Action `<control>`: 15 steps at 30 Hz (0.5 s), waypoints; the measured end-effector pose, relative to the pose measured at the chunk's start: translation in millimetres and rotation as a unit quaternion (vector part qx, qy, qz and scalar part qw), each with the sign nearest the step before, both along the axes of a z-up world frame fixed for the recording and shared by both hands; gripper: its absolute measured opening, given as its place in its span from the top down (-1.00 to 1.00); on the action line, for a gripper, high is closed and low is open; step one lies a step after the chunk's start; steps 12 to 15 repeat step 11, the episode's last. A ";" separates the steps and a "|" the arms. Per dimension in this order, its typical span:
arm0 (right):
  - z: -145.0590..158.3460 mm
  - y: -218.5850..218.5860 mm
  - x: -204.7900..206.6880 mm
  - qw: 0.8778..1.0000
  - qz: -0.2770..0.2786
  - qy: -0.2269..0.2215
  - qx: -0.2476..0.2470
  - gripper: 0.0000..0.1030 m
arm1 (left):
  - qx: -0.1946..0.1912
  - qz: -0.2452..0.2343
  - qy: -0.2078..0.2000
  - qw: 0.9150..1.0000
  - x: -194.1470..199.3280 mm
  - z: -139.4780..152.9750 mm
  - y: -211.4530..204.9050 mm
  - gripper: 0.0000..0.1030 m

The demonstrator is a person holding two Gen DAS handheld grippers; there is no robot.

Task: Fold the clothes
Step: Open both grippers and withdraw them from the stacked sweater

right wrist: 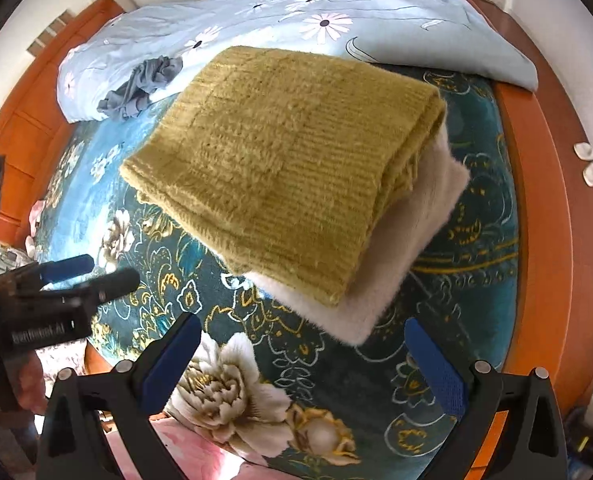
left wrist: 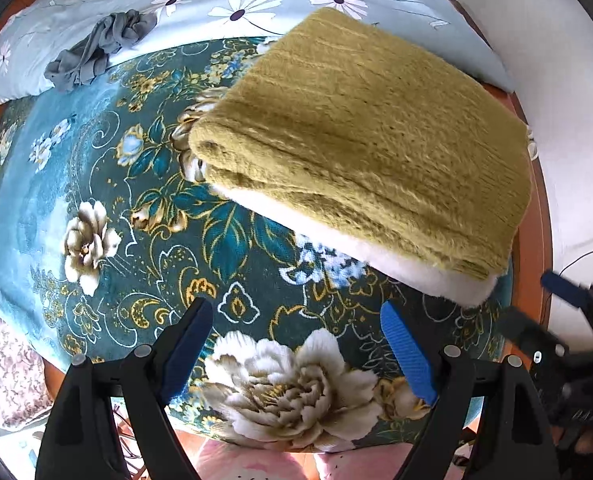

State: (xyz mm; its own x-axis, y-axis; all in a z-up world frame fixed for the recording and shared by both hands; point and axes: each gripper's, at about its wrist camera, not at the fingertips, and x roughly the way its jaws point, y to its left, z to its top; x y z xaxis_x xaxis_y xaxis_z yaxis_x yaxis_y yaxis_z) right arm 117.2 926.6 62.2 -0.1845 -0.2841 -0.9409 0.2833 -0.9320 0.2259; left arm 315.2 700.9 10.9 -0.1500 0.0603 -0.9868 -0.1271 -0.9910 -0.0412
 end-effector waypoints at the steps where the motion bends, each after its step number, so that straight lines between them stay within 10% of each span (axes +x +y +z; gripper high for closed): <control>1: 0.5 -0.4 -1.5 1.000 0.005 0.000 0.001 -1.00 | 0.000 -0.004 0.000 1.000 0.1 0.9 2.2 -0.68; 15: 3.3 -9.2 -14.2 0.999 0.046 0.005 0.012 -1.00 | 0.006 -0.037 0.006 0.999 0.7 9.9 24.2 -0.68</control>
